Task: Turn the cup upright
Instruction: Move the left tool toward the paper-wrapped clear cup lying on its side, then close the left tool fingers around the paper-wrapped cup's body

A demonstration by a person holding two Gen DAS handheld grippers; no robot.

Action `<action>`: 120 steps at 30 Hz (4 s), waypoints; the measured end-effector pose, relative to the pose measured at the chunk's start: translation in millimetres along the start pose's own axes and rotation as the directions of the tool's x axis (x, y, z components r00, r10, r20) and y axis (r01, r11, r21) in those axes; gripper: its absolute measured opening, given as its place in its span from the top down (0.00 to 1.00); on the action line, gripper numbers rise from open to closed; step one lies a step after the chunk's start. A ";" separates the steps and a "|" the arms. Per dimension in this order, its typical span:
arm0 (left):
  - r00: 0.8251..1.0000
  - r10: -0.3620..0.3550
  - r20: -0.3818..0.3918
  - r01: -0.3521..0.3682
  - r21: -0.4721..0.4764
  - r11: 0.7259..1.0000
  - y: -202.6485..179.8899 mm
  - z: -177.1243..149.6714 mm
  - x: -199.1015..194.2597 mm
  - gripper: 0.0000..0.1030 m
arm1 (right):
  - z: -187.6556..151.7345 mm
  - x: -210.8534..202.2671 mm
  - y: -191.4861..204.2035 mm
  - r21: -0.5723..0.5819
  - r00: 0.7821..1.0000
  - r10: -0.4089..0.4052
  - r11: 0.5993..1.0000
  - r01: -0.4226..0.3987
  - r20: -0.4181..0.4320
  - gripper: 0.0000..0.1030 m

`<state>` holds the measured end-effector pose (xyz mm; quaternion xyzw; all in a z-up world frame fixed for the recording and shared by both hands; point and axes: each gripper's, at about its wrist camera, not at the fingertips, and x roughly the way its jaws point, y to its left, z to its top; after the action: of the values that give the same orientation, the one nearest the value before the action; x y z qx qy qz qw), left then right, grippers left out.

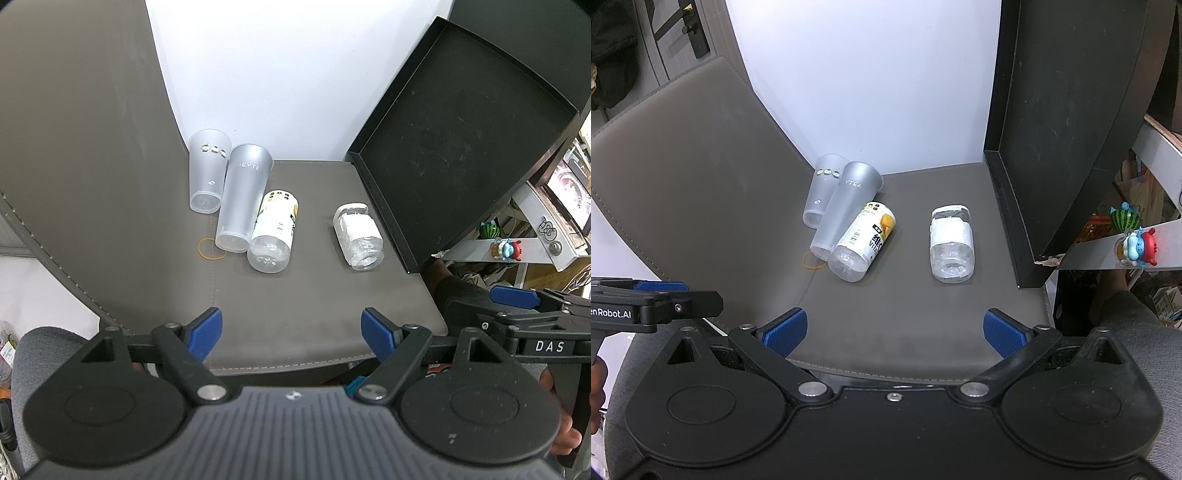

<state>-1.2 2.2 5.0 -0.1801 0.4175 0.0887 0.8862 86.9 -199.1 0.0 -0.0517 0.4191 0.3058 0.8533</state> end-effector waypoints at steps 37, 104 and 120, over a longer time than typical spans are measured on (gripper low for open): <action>0.998 -0.013 -0.065 0.016 0.043 0.999 -19.9 20.9 50.8 0.21 | 8.8 18.8 -40.7 0.113 0.999 -0.035 0.993 0.033 0.020 0.00; 0.901 -0.155 -0.405 0.141 -0.066 0.988 -82.7 99.8 304.0 0.23 | 7.0 99.3 -125.1 0.363 0.999 0.015 0.932 -0.003 -0.031 0.07; 0.916 -0.195 -0.352 0.143 -0.167 0.976 -51.0 68.4 275.8 0.41 | 7.9 91.7 -117.3 0.356 0.999 -0.011 0.934 0.022 -0.033 0.07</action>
<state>238.2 -15.9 -155.2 -0.2895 0.5510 0.0050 0.7827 201.0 -247.2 -83.1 0.0957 0.4801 0.2169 0.8446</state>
